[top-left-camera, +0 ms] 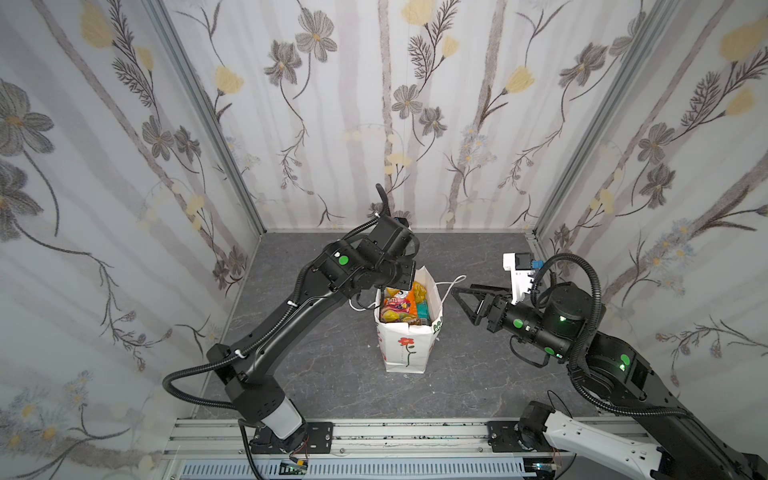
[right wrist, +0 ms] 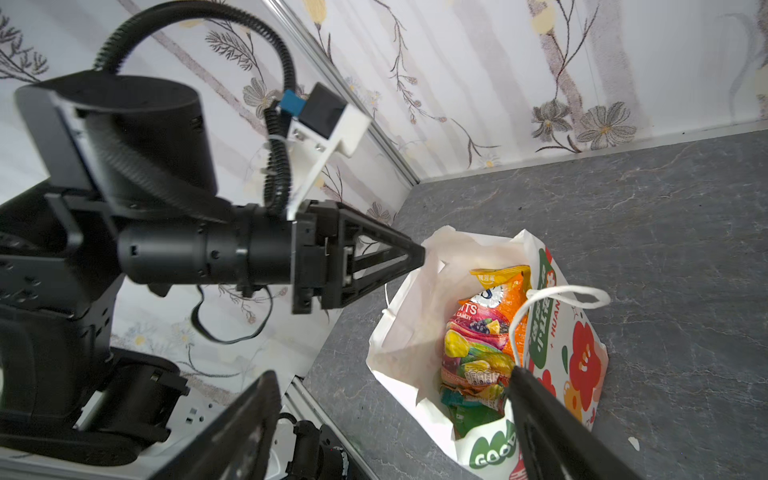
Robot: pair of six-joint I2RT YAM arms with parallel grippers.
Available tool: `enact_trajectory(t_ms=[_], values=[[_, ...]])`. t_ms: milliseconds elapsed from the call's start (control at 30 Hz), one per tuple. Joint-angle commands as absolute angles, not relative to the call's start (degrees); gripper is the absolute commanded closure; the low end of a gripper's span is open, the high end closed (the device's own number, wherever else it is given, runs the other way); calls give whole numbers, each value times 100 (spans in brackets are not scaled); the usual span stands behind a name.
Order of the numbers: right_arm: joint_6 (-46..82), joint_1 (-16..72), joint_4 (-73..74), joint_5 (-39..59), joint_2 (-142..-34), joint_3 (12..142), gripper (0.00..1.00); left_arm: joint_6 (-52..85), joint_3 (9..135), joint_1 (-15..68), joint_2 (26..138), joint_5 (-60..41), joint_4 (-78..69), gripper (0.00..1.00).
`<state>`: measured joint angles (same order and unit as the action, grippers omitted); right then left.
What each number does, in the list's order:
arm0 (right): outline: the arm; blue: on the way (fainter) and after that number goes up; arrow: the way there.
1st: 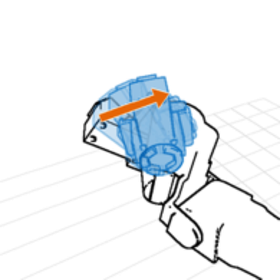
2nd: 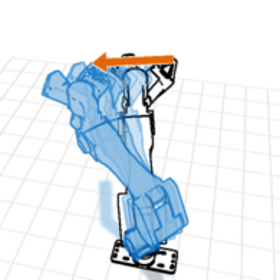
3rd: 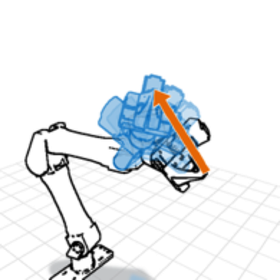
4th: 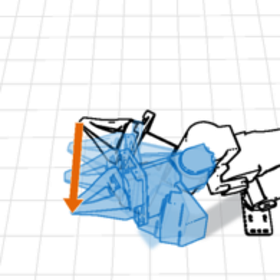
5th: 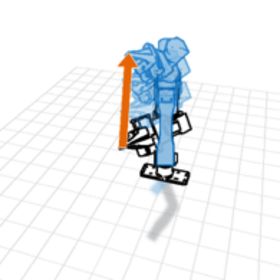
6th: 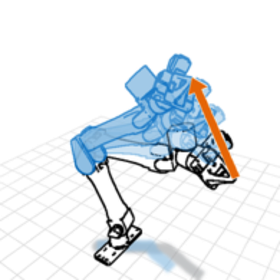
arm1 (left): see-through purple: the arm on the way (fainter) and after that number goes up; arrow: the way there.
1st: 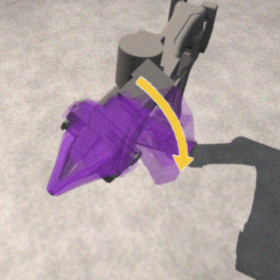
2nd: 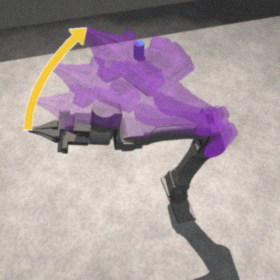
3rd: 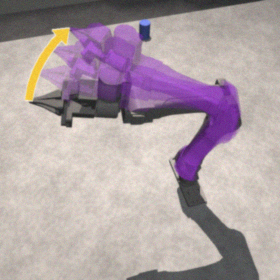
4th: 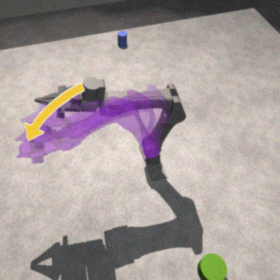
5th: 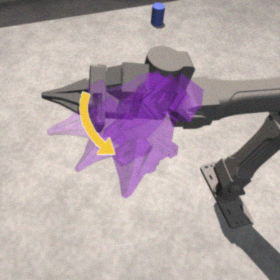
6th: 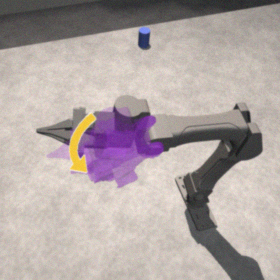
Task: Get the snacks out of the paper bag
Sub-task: 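Lower the left gripper onto the orange candy pack while the right waits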
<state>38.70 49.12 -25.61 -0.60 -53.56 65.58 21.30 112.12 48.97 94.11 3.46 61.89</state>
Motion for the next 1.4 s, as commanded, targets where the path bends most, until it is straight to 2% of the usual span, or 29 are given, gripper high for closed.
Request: enact_trajectory(t_ms=[0,133,333,633,700,867,1000,1167,1367], values=[[3641,4909,-2669,78,-5254,6511,7,1862,11355,4904,9799,556,6523,60],[3581,4912,-2912,14,-5145,6506,1,1790,11333,4904,10266,513,6468,60],[3525,4906,-2935,-39,-4959,6368,1,1627,10961,4914,10520,930,6100,60],[3586,4913,-2957,-139,-4859,6265,1,1597,10028,4933,10605,820,5578,52],[3587,4913,-2959,-97,-4882,6267,1,1633,9832,4925,10572,744,5434,57],[3637,4913,-2970,-82,-4891,6302,1,1730,9592,4923,10524,774,5326,80],[3675,4913,-2971,-118,-4847,6301,0,1766,9563,4927,10434,730,5321,90],[3735,4913,-2955,-202,-4816,6293,1,1767,9584,4924,10233,667,5291,100],[3823,4908,-2909,-270,-4818,6302,1,1741,9718,4927,9998,576,5300,100]])
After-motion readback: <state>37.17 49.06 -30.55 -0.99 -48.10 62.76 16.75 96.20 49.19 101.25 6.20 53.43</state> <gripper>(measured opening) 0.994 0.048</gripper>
